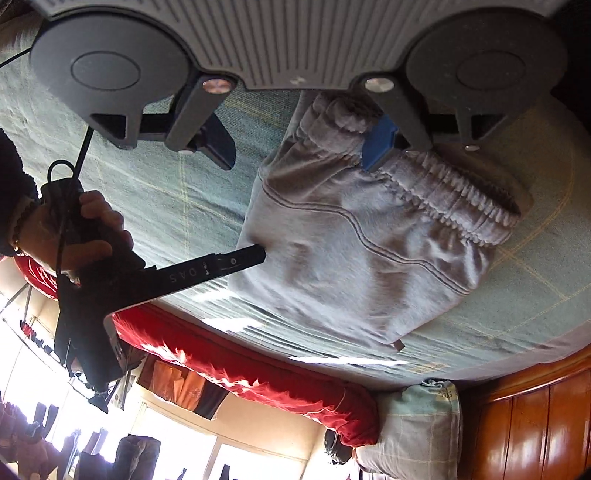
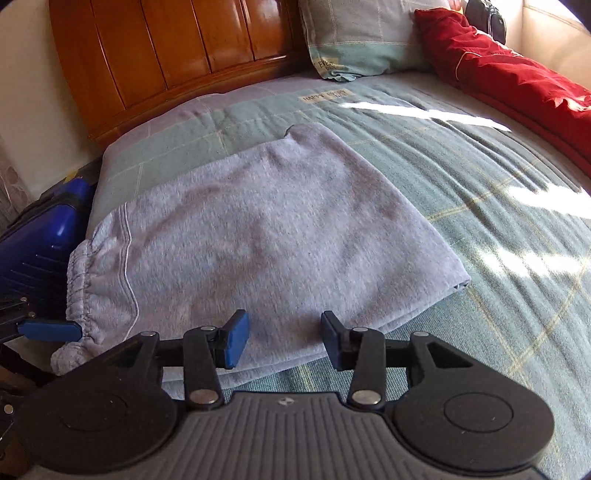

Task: Fold clothes
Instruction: 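Open both grippers and release the folded sweatpants onto the blanket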

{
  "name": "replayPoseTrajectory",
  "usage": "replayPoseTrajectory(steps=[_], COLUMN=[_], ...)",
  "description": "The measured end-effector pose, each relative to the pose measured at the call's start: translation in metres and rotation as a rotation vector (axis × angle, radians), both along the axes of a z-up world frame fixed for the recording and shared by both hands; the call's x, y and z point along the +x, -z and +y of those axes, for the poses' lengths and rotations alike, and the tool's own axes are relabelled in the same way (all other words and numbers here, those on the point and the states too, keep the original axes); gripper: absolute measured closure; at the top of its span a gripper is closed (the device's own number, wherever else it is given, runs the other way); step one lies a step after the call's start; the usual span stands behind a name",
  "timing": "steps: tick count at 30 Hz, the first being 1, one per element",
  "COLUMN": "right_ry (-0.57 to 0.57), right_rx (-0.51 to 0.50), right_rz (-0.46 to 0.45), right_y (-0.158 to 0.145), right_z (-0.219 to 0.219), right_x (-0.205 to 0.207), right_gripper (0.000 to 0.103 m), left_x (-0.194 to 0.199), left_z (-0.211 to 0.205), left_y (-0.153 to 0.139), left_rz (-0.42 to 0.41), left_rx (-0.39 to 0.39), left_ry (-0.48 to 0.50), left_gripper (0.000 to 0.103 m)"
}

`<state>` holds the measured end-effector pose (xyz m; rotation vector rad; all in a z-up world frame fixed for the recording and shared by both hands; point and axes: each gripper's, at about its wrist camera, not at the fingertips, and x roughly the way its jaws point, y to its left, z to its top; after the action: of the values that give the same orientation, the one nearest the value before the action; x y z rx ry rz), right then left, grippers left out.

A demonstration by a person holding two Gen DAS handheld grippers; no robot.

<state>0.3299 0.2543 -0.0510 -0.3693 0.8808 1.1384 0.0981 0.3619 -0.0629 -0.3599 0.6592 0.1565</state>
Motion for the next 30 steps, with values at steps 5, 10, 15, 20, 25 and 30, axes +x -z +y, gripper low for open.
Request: replayPoseTrajectory(steps=[5,10,15,20,25,30], right_ry=[-0.029,-0.066,-0.063,-0.027,-0.043,-0.096], right_rx=[0.05,0.066,-0.013,0.059,0.098,0.097], right_rz=[-0.018,-0.037,-0.052,-0.03,-0.099,-0.135], right_y=[-0.02,-0.024,-0.007,-0.033,-0.055,-0.07], right_z=[-0.005,0.004,0.007,-0.014,-0.017,0.018], right_x=[-0.015,-0.036,-0.046,-0.055,-0.074,-0.064], right_gripper=[0.053,0.048,0.046,0.041,0.037,0.08], left_x=[-0.007,0.012,0.0,-0.016,-0.033,-0.056], left_z=[0.023,0.044,0.023,0.001,-0.02,-0.035], left_y=[-0.02,0.006,-0.004,-0.03,-0.04,-0.029], left_rz=[-0.105,0.044,0.028,-0.012,-0.018,-0.013], left_rx=[0.016,-0.003,0.093,0.17,0.198,0.284], left_ry=[-0.068,-0.183,-0.181,-0.186,-0.182,-0.206], left_gripper=[0.021,0.022,0.021,0.018,0.015,0.014])
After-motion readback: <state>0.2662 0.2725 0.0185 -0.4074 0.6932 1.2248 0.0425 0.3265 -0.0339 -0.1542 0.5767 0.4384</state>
